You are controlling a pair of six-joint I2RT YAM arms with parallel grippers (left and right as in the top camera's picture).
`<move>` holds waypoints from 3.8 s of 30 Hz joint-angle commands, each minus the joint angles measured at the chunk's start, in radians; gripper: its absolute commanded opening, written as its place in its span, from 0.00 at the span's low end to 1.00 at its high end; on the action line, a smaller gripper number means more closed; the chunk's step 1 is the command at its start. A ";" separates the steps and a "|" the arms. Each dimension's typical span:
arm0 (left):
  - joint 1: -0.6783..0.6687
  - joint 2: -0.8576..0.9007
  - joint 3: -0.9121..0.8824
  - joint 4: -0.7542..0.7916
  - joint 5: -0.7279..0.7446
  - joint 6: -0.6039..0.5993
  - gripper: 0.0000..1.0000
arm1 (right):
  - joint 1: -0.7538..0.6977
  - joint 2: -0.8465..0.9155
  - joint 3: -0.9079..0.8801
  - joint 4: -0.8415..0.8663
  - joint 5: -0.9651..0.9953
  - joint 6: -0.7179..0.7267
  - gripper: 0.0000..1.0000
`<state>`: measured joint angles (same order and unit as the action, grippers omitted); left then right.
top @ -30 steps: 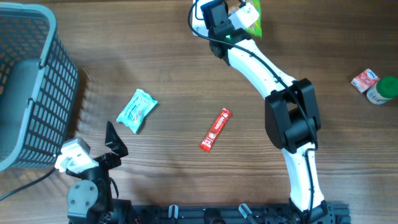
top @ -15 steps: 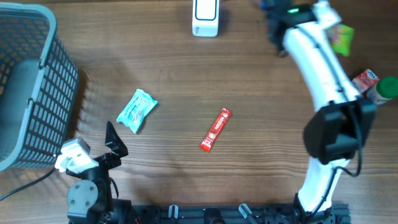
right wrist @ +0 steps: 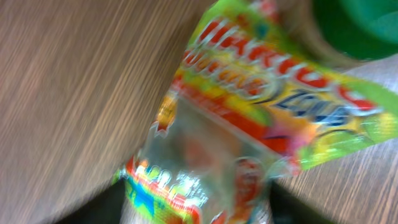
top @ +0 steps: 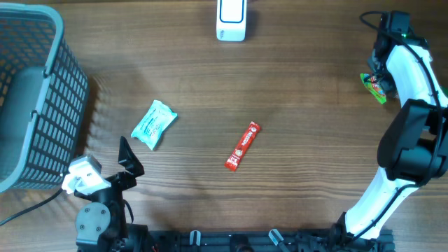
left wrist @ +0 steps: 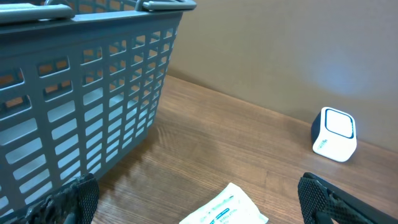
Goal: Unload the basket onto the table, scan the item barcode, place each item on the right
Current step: 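Carry the Haribo bag right and drop it beside the jar, then move the right gripper to the red Nescafe stick and grasp it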
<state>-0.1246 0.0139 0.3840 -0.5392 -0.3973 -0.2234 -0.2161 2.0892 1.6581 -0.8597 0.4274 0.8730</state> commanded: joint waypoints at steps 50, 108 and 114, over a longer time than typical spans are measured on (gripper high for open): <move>-0.005 -0.009 -0.010 0.002 0.005 -0.006 1.00 | 0.925 -0.304 -0.308 -0.016 -0.411 0.256 1.00; -0.005 -0.009 -0.010 0.002 0.005 -0.006 1.00 | 0.741 0.051 -0.268 -0.122 -2.050 -0.121 0.04; -0.005 -0.009 -0.010 0.002 0.005 -0.006 1.00 | 0.732 0.051 -0.268 -0.067 -2.050 -0.087 0.04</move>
<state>-0.1246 0.0139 0.3840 -0.5392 -0.3973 -0.2234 0.5179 2.1304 1.3956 -0.9520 -1.4975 0.7948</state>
